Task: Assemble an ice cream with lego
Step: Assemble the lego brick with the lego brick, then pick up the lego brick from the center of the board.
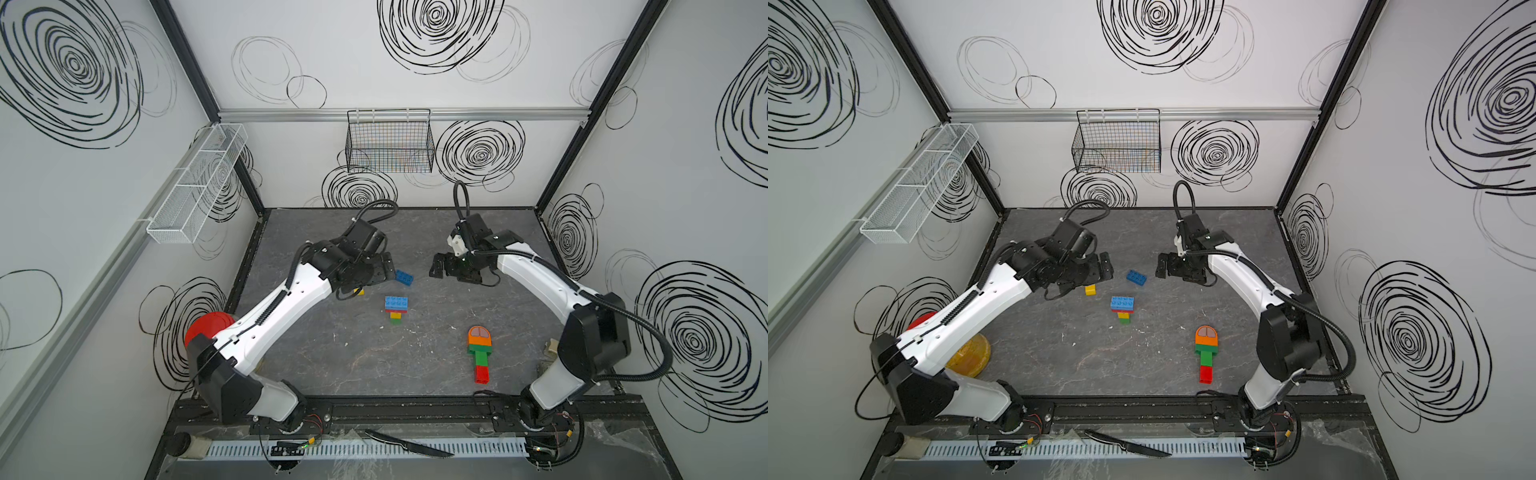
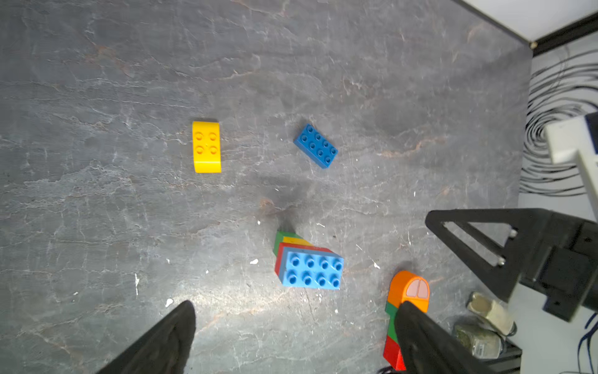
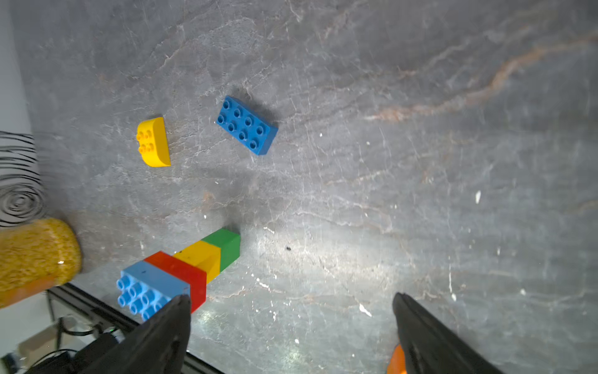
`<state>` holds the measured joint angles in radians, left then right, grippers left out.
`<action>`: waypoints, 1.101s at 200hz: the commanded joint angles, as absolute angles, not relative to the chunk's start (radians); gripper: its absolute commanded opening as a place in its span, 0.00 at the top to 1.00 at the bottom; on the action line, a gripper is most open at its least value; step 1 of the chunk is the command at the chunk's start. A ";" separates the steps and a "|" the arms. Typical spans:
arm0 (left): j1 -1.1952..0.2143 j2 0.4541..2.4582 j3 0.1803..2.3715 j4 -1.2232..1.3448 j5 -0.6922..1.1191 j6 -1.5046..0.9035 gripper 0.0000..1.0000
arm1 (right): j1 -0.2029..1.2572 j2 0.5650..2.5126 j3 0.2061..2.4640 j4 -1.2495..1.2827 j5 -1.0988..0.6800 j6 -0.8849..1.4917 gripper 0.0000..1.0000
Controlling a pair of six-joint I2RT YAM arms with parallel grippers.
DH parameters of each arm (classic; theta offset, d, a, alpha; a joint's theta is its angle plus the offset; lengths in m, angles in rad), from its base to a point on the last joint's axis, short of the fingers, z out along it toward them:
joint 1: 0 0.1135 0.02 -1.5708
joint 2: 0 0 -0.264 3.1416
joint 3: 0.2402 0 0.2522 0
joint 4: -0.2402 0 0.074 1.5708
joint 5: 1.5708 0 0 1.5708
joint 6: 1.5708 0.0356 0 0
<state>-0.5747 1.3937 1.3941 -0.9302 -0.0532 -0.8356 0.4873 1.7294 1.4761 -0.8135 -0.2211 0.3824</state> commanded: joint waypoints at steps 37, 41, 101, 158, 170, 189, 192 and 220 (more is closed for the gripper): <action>-0.378 1.262 1.189 -0.817 0.070 -0.707 0.01 | 0.606 2.066 1.822 -0.915 -0.019 0.254 0.00; -0.367 1.252 1.174 -0.813 0.077 -0.703 0.01 | 0.611 2.084 1.837 -0.915 -0.018 0.251 0.00; -0.240 1.152 1.026 -0.787 0.142 -0.669 0.01 | 0.680 2.308 2.069 -0.982 0.030 0.183 0.00; -0.200 1.122 0.983 -0.787 0.159 -0.660 0.01 | 0.712 2.422 2.160 -1.009 0.060 0.152 0.02; -0.197 1.123 0.979 -0.790 0.158 -0.660 0.01 | 0.715 2.437 2.169 -1.022 0.085 0.157 0.06; -0.195 1.117 0.977 -0.793 0.156 -0.662 0.01 | 0.710 2.442 2.155 -1.030 0.117 0.175 0.13; -0.195 1.117 0.976 -0.793 0.155 -0.663 0.01 | 0.709 2.441 2.152 -1.031 0.123 0.178 0.14; -0.194 1.111 0.972 -0.799 0.152 -0.667 0.01 | 0.673 2.409 2.097 -1.025 0.137 0.235 0.16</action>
